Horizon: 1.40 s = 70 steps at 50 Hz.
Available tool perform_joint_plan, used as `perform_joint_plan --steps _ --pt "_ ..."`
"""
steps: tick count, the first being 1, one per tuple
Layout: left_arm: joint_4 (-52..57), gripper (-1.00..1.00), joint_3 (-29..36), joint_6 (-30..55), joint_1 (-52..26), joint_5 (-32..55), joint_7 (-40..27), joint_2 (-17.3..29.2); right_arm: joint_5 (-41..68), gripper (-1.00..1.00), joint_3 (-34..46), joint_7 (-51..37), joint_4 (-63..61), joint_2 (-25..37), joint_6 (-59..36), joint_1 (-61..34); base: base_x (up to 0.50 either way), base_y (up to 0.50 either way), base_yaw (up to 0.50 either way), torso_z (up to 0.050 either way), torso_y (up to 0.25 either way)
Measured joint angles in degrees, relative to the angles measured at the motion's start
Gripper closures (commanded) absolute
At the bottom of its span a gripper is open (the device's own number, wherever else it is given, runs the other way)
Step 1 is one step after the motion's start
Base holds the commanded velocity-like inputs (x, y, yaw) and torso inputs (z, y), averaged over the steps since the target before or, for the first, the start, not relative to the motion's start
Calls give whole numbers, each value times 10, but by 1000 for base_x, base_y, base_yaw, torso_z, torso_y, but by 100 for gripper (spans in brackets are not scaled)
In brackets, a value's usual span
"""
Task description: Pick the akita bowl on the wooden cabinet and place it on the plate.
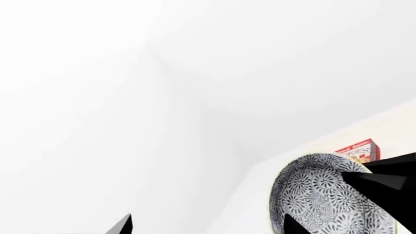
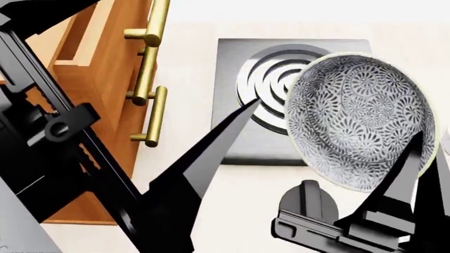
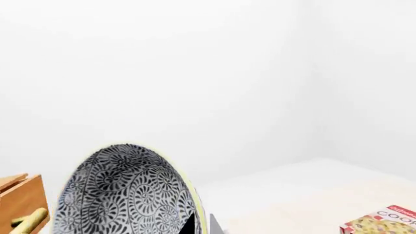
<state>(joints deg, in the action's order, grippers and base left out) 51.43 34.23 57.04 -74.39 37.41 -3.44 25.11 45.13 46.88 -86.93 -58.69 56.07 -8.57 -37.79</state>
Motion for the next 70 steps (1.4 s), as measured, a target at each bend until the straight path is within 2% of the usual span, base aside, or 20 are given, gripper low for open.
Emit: perform_joint_plan --steps 10,26,48,70 --pt "-6 -100 -12 13 -4 20 -6 -4 33 100 -82 -20 -6 7 -36 47 0 0 0 0 1" --pt "-12 -100 -24 23 -4 36 -18 -7 44 100 -185 -29 -9 38 9 151 0 0 0 0 0" --pt "-13 -100 -21 17 -2 38 -28 -5 49 100 -329 -30 -9 88 122 317 0 0 0 0 0" --pt "-15 -100 -17 5 4 37 -31 2 90 100 -436 52 -1 82 336 473 0 0 0 0 0"
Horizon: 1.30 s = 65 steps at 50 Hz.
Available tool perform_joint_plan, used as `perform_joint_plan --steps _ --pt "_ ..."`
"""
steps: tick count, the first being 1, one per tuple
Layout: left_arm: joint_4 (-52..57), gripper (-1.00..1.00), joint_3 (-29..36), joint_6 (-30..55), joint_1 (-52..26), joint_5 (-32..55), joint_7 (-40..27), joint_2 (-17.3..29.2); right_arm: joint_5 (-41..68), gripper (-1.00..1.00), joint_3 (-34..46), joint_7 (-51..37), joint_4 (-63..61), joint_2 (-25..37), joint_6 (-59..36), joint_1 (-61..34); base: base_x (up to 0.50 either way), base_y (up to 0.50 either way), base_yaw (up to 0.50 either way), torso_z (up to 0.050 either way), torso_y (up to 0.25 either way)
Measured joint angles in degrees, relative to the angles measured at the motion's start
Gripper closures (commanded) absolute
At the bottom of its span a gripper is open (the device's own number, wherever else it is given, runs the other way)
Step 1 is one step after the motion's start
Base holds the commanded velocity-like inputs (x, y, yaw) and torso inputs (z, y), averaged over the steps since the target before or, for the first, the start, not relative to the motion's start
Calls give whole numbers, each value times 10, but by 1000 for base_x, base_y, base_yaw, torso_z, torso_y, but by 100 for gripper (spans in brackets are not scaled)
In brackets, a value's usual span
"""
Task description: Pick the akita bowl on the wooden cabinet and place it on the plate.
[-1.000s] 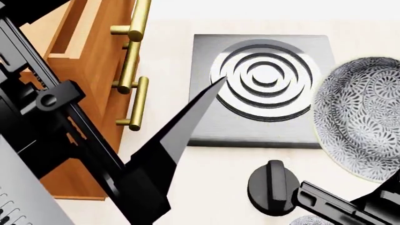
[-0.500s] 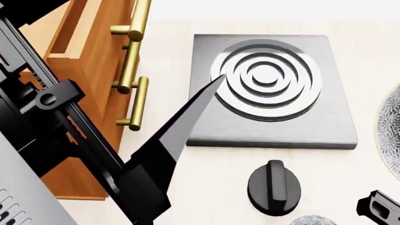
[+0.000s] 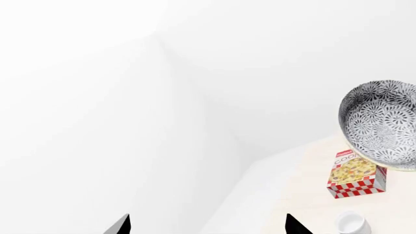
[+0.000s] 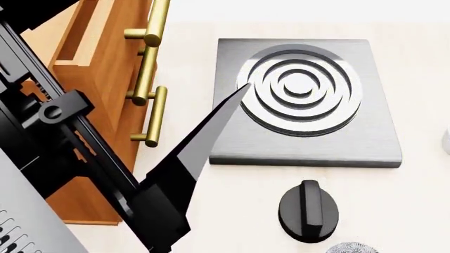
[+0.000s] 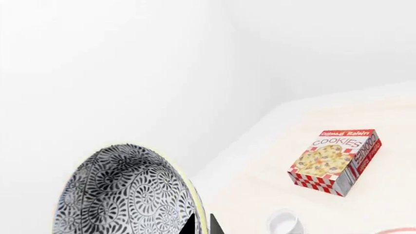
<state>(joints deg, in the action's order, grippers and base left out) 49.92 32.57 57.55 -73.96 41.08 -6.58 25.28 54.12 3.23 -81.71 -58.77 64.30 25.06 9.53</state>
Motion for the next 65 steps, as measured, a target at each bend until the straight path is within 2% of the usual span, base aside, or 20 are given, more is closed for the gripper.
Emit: perform_joint_plan --steps 31,46,65 --pt "-4 -100 7 -18 10 -4 -5 8 88 100 -127 34 34 47 115 98 0 0 0 0 0" --pt "-6 -100 13 -29 17 -9 -7 14 205 100 -124 116 49 9 200 96 0 0 0 0 1" --pt "-8 -100 16 -38 24 -10 -10 19 285 100 -138 172 34 -38 254 104 0 0 0 1 0"
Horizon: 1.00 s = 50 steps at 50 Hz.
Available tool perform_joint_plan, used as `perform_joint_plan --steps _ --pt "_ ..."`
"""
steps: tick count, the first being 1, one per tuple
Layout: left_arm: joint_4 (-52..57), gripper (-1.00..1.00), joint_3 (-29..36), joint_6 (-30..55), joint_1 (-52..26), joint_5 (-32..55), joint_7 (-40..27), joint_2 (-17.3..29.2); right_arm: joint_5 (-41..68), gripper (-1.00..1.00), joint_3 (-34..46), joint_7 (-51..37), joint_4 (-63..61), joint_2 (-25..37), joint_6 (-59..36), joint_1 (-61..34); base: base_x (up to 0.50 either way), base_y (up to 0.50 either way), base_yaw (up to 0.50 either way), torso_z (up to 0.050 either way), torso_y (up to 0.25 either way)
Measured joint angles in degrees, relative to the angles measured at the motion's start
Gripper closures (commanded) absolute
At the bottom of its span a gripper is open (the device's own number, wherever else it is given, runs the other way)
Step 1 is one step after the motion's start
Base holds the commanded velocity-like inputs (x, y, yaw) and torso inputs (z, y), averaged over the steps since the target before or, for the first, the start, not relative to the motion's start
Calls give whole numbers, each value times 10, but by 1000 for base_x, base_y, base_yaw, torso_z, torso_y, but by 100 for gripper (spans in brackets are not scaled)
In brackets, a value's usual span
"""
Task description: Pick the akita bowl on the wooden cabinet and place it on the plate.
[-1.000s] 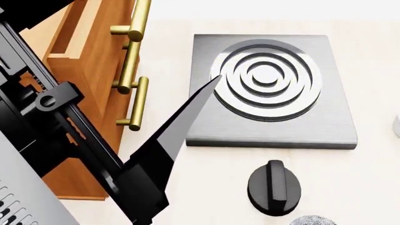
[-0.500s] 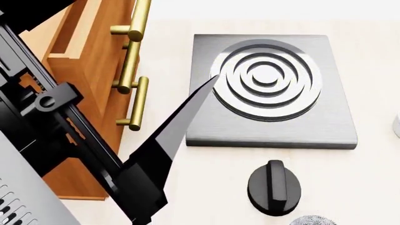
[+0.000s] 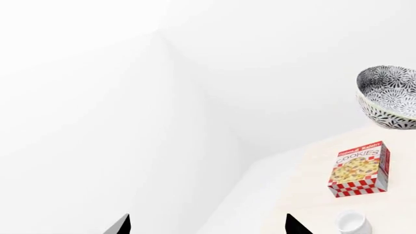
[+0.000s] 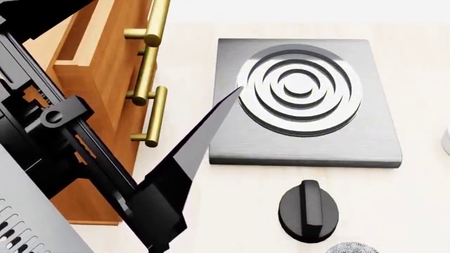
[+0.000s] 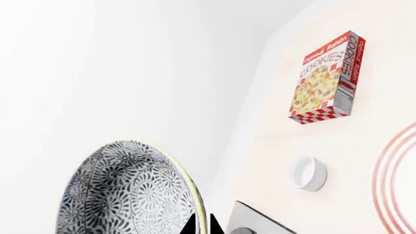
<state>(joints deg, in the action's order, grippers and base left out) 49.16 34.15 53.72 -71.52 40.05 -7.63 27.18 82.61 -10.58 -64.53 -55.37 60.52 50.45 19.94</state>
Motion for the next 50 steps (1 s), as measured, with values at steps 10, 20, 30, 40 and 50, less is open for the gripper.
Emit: perform_joint_plan --steps 10,20,30,40,50 --pt "-1 -100 0 -4 2 1 -1 2 24 100 -7 16 2 -11 6 -2 0 0 0 0 1" --pt "-2 -100 0 -6 2 3 -3 4 43 100 -20 25 13 -21 9 3 0 0 0 0 0" --pt "-3 -100 2 -11 6 2 -5 6 52 100 -36 29 30 -30 4 16 0 0 0 0 0" --pt "-4 -100 5 -17 10 0 -5 8 55 100 -40 22 55 -27 -9 11 0 0 0 0 0" --pt "-7 -100 8 -24 14 -2 -5 11 58 100 -29 15 84 -21 -28 -9 0 0 0 0 1"
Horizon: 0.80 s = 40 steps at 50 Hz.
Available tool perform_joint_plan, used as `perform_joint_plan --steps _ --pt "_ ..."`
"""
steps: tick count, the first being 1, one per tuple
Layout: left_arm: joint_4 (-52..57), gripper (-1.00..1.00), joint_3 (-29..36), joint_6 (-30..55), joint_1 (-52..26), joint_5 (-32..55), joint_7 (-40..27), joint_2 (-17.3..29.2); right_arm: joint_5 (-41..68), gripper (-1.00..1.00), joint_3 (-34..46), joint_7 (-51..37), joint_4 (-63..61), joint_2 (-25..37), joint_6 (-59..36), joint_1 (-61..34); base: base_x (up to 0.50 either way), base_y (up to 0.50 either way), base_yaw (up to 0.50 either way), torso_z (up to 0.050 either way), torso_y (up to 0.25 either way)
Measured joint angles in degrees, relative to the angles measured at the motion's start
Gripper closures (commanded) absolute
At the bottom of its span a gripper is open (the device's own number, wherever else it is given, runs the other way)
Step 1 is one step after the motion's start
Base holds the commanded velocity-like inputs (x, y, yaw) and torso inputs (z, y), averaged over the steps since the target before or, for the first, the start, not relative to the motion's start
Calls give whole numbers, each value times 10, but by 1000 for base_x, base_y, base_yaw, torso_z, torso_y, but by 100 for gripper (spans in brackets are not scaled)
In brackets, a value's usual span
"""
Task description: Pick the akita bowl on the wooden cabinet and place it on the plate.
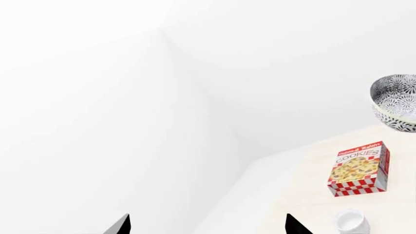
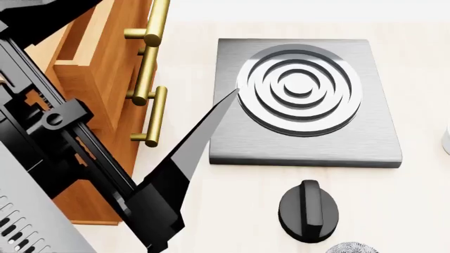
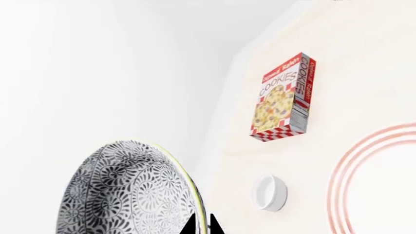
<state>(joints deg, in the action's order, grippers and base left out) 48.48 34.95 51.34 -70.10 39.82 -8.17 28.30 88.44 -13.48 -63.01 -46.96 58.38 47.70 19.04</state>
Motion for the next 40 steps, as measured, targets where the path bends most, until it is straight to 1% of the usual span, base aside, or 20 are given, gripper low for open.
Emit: perform_joint_plan --steps 14,25,40 --pt "-2 -100 1 -6 2 0 -1 3 17 100 31 -1 32 21 -34 -47 0 0 0 1 0" --pt "-3 -100 3 -9 3 1 -2 4 29 100 37 0 45 36 -53 -66 0 0 0 0 1" --pt "-5 -100 5 -15 7 0 -3 8 34 100 30 6 70 36 -64 -63 0 0 0 0 0"
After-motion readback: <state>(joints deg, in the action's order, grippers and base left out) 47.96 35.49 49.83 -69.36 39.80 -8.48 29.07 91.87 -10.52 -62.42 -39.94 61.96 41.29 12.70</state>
